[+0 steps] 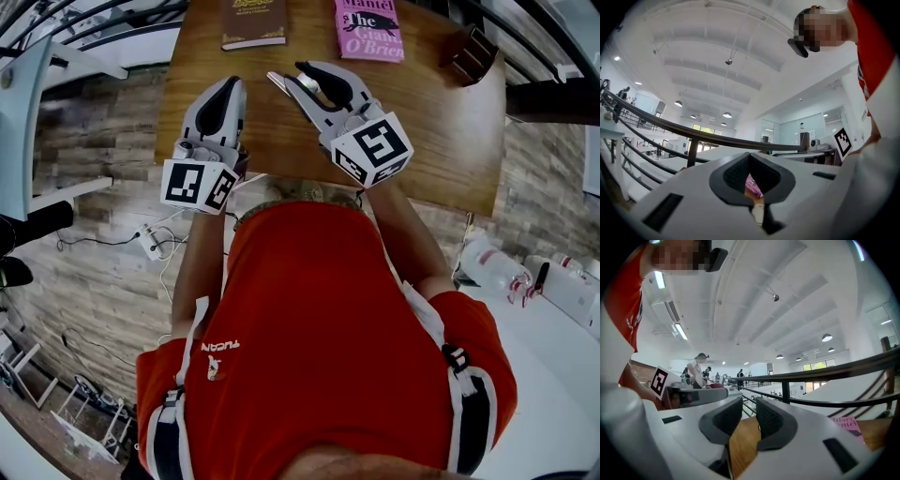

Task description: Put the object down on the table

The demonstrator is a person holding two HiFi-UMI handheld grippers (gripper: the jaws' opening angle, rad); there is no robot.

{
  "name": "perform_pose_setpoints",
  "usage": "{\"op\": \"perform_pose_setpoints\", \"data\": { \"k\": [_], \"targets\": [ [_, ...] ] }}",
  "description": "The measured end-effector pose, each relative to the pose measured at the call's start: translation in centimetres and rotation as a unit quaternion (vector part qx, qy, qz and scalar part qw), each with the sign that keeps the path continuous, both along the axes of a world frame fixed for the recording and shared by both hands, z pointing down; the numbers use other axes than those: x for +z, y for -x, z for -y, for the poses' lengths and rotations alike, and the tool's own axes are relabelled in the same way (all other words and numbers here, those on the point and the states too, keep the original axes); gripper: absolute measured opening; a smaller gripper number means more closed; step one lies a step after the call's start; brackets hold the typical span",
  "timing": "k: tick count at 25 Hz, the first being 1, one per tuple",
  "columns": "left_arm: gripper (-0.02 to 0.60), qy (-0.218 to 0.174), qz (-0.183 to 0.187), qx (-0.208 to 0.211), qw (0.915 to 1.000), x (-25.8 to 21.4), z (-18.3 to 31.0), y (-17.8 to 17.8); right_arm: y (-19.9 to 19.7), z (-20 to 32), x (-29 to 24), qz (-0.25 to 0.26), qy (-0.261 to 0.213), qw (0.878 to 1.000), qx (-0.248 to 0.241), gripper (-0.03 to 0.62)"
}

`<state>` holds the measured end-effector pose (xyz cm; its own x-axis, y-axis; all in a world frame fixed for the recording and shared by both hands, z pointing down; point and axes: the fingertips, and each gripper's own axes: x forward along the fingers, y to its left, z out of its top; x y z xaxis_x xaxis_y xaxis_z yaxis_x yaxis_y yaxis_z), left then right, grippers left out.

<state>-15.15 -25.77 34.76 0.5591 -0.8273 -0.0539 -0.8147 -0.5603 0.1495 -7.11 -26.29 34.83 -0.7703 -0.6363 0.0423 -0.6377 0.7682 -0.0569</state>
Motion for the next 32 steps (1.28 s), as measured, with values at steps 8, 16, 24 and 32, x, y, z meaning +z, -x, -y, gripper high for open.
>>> {"op": "perform_pose_setpoints", "data": {
  "k": [8, 16, 24, 32],
  "targets": [
    [0.009, -0.016, -0.004, 0.014, 0.9998, -1.2, -1.3, -1.1, 0.3, -2.5, -2.1, 0.033, -0.023, 0.999, -0.006, 0.037],
    [0.009, -0.016, -0.002, 0.019, 0.9997, -1.4, -2.3, -1.7, -0.7, -3.0, -2.1, 0.048, -0.019, 0.999, 0.011, 0.026],
    [0.009, -0.015, -0.002, 0.018, 0.9997, -1.4, -2.8, -1.8, -0.4, -3.5, -1.8, 0.038, -0.02, 0.999, 0.006, 0.025],
    [0.009, -0.013, -0.004, 0.016, 0.9998, -1.2, -3.4, -2.0, -0.7, -4.0, -1.6, 0.034, -0.019, 0.999, 0.002, 0.025]
  ]
}}
